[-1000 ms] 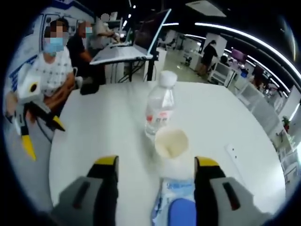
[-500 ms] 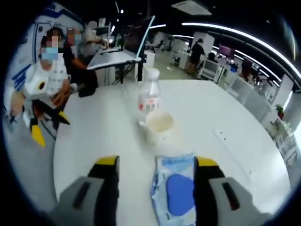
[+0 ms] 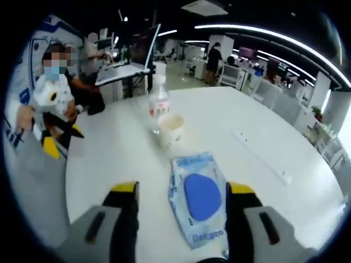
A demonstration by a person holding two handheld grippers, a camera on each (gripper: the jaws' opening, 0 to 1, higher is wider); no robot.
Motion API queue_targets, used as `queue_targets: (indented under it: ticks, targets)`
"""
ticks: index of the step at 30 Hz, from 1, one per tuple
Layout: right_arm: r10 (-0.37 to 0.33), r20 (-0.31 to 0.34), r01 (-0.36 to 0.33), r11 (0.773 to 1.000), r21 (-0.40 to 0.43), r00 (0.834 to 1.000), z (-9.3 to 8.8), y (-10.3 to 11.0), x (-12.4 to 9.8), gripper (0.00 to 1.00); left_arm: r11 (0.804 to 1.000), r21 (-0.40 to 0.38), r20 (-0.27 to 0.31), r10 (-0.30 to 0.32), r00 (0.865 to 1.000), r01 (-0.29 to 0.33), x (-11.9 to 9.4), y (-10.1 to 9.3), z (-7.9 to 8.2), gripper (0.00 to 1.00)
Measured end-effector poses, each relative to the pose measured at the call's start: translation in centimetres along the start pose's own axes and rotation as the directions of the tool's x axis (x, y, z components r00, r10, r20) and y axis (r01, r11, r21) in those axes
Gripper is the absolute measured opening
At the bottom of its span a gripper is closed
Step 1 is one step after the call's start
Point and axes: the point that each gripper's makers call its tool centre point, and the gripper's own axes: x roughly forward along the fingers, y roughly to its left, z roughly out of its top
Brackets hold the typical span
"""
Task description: Arrange the tabletop items into an orderly group along one side of the table until the central work area is clear of visible clutter.
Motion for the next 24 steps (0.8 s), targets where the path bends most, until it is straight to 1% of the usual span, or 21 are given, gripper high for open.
queue_targets:
  ticks: [4,8,12,15,21,24]
  targets:
    - [-0.023,0.0,0.023,0.999,0.04,1.0,-1.4,-1.0,-1.4,0.62,1.0,0.014,-0.005,-0.003,1.0,0.003,0.2,-0.5,0.2,0.8]
    - [-0.045,0.0,0.045,0.997,0.059,0.999,-2.6,-1.8,-2.7,0.62,1.0,0.027,-0.016,-0.006,1.0,0.006,0.6,-0.9,0.2,0.8]
    - [-0.053,-0.025,0.054,0.995,0.079,0.998,-4.0,-2.4,-3.2,0.61,1.0,0.03,-0.022,-0.005,1.0,0.006,0.8,-1.1,0.2,0.8]
    - [-0.059,-0.018,0.06,0.994,0.096,0.998,-4.3,-2.7,-3.5,0.61,1.0,0.031,-0.023,-0.002,1.0,0.002,0.9,-1.1,0.3,0.8]
    - [-0.06,-0.017,0.062,0.993,0.104,0.998,-4.5,-2.4,-3.6,0.6,0.999,0.039,-0.033,-0.008,0.999,0.01,1.3,-1.5,0.1,0.8]
    - [-0.058,-0.018,0.06,0.992,0.109,0.998,-4.6,-2.3,-3.5,0.6,0.999,0.044,-0.033,-0.008,0.999,0.01,1.3,-1.6,0.3,0.8]
